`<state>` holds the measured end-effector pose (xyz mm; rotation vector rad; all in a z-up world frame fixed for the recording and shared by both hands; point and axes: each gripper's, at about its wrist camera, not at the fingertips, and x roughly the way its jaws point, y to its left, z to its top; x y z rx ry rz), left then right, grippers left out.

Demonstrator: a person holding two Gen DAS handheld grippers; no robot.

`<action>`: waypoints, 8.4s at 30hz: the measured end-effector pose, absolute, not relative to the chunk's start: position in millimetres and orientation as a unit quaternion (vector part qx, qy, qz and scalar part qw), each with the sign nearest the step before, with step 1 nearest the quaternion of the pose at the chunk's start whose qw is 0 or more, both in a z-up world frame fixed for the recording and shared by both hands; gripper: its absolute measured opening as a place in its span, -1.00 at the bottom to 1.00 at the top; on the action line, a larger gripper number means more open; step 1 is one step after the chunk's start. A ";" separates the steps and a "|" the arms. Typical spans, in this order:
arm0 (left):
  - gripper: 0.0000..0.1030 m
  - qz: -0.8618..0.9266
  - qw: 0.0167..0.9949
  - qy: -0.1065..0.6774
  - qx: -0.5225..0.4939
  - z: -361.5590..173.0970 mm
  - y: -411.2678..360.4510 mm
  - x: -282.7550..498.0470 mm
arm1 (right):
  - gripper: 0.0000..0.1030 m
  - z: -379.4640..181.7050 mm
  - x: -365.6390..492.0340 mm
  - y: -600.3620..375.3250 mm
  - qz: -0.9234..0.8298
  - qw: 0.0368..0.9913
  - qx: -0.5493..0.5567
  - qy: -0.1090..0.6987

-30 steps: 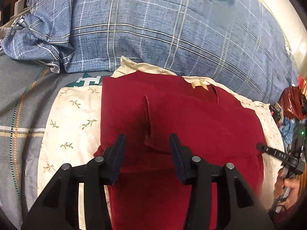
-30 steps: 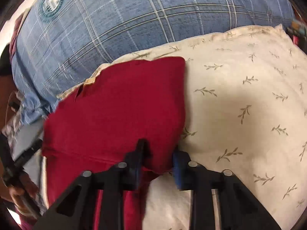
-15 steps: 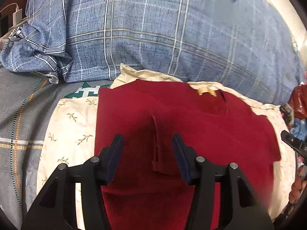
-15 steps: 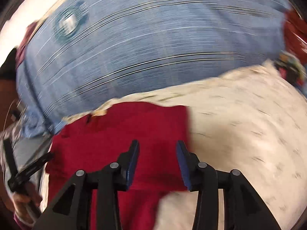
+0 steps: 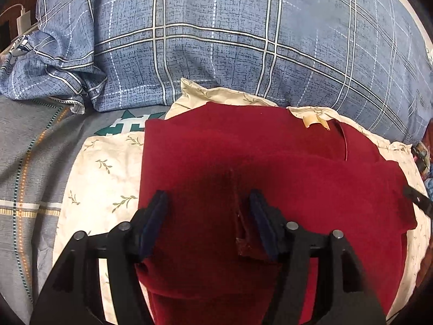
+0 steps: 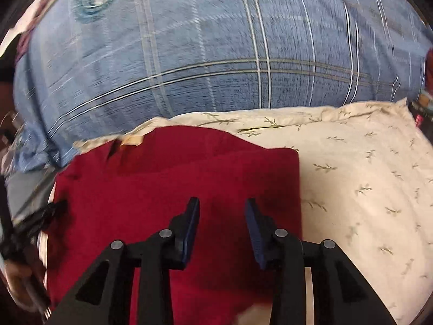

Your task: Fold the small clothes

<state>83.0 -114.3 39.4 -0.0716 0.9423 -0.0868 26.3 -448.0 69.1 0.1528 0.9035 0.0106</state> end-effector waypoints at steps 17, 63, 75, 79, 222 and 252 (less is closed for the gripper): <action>0.27 -0.044 0.899 0.436 -0.005 60.4 -100.9 26.3 | 0.13 55.0 -61.5 -457.1 0.023 0.880 0.106 0.461; 0.28 -0.086 0.873 0.479 -0.017 46.4 -58.7 -123.0 | -0.61 25.7 -182.5 -421.5 0.086 0.855 0.061 0.509; 0.28 -0.110 0.849 0.516 0.028 39.5 -56.1 -175.7 | -0.68 38.9 -208.5 -441.7 0.112 0.852 0.085 0.504; 0.28 -0.127 0.835 0.534 0.033 34.2 -62.2 -185.0 | -0.17 31.2 -220.3 -440.4 0.144 0.826 0.094 0.537; -0.92 -0.184 0.867 0.459 -0.058 62.3 -78.5 0.7 | 0.08 69.4 -26.3 -465.1 0.060 0.904 0.105 0.409; 0.22 -0.090 0.902 0.420 -0.051 43.5 -74.9 -7.5 | -0.05 86.4 46.1 -325.1 0.138 0.904 0.049 0.402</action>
